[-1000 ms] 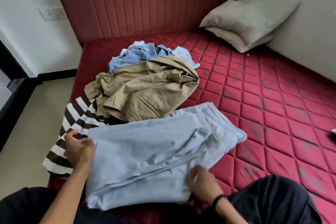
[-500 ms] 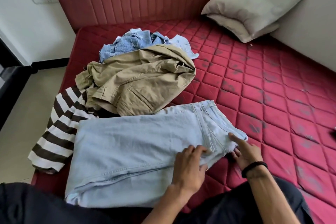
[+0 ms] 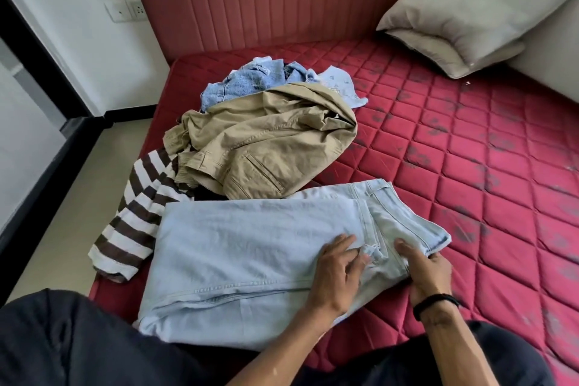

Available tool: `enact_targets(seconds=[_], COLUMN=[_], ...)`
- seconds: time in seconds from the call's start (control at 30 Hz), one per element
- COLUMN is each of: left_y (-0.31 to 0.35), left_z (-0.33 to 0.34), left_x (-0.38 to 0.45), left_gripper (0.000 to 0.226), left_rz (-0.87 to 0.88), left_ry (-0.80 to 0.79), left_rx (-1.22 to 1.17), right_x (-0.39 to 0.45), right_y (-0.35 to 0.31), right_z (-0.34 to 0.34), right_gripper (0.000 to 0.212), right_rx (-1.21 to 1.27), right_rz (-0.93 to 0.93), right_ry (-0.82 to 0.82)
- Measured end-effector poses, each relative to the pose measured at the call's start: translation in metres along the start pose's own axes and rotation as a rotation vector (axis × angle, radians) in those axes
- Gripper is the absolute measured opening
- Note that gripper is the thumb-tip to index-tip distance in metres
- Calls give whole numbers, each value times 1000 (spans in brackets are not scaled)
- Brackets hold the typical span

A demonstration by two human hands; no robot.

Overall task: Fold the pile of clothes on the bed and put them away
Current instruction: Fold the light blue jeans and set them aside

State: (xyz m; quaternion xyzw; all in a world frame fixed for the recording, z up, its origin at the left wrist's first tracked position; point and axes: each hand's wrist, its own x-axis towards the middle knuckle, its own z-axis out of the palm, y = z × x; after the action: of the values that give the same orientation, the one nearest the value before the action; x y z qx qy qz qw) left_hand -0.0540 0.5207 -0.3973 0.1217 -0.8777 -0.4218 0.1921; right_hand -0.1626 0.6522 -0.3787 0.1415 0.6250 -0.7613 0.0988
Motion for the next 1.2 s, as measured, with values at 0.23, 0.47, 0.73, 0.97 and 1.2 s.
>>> enact_targets(seconds=[0.23, 0.47, 0.73, 0.97, 1.2], left_y=[1, 9, 25, 37, 37], left_z=[11, 0, -7, -6, 23], left_x=[-5, 16, 36, 38, 28], left_gripper=[50, 31, 39, 37, 33], left_rz=[45, -135, -195, -148, -196], left_ry=[35, 44, 88, 455, 262], left_rx=[217, 119, 188, -8, -44], right_x=[-8, -4, -1, 0, -8], right_y=[-7, 2, 6, 6, 0], right_z=[5, 7, 6, 8, 8], right_gripper=[33, 24, 11, 8, 35], right_rx=[17, 42, -5, -21, -45], right_rz=[166, 186, 170, 187, 147], right_ry=[-204, -90, -58, -30, -89])
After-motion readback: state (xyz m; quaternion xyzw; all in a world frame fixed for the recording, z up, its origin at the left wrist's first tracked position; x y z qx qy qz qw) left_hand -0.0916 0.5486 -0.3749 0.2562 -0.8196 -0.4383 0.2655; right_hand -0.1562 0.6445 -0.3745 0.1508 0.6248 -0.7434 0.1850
